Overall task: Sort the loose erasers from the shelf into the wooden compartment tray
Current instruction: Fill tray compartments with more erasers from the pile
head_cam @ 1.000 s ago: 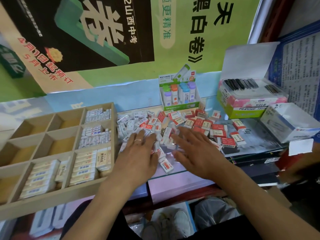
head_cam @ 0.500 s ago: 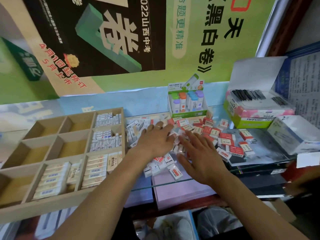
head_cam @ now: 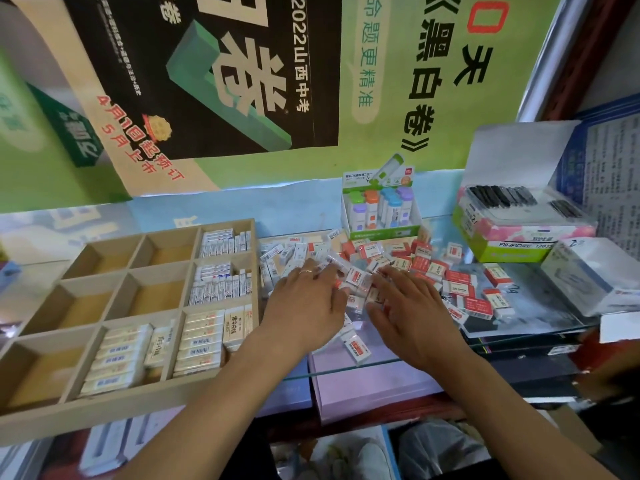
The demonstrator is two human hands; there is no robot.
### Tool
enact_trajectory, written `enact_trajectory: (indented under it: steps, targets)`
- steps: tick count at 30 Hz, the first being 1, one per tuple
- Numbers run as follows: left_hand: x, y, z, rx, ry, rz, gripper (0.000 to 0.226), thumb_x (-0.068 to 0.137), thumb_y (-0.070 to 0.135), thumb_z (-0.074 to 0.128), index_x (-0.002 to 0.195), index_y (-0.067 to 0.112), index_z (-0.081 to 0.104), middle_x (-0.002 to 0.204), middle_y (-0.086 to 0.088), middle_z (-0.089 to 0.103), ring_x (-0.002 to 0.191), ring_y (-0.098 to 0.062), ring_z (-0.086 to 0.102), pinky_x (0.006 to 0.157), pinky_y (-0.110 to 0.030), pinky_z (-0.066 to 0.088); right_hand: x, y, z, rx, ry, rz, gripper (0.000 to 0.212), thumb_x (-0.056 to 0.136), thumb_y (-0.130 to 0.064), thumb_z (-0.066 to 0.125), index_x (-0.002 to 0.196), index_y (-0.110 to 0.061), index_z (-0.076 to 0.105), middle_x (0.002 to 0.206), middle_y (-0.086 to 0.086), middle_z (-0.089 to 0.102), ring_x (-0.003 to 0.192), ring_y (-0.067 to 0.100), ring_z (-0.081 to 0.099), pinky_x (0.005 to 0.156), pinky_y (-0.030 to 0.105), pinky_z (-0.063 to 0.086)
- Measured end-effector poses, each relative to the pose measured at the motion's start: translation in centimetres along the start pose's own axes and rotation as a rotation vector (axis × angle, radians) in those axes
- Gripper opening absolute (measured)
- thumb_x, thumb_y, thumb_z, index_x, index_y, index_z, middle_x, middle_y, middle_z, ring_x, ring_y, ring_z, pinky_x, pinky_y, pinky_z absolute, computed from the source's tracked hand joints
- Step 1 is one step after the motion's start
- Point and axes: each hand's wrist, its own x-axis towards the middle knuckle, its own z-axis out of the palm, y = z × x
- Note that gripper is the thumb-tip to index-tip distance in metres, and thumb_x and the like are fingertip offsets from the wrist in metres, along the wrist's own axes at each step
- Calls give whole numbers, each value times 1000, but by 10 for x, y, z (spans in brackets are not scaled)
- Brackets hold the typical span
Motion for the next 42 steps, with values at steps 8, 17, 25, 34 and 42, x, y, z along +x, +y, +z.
enact_trajectory:
  steps: [8,17,25,34,42]
  targets:
    - [-21,-7,6,141,-15,-80,57,99,48,23,149,20,22,150,-13,33,138,-34,29,112,-46,22,-2,-17,-5,145,-29,-166,66,90,-60,37,143,-21,43,148,6,44,136,26,39,111,43,32]
    - [-24,-21,7,-168,33,20,68,76,67,35,139,39,43,147,6,42,137,-20,35,108,-39,38,-4,-7,-5,38,-39,-95,63,91,-51,27,143,-18,42,147,7,43,136,29,39,110,44,31]
    - [-24,-18,6,-113,27,97,59,85,33,63,142,30,44,152,1,36,140,-19,29,110,-38,36,4,14,-21,158,162,18,40,96,-34,46,126,-11,59,127,12,60,112,34,56,91,41,46]
    - [-18,-20,13,-172,96,85,54,81,40,67,133,31,52,140,6,45,132,-20,39,103,-40,42,77,39,-27,-17,55,447,38,92,-35,48,123,-14,57,128,18,46,117,39,47,100,46,37]
    - [-18,-25,14,-195,100,109,54,82,42,67,133,31,52,140,6,44,131,-20,39,103,-39,43,84,28,-29,-18,247,334,30,88,-19,55,114,-6,61,109,16,58,104,35,54,86,41,44]
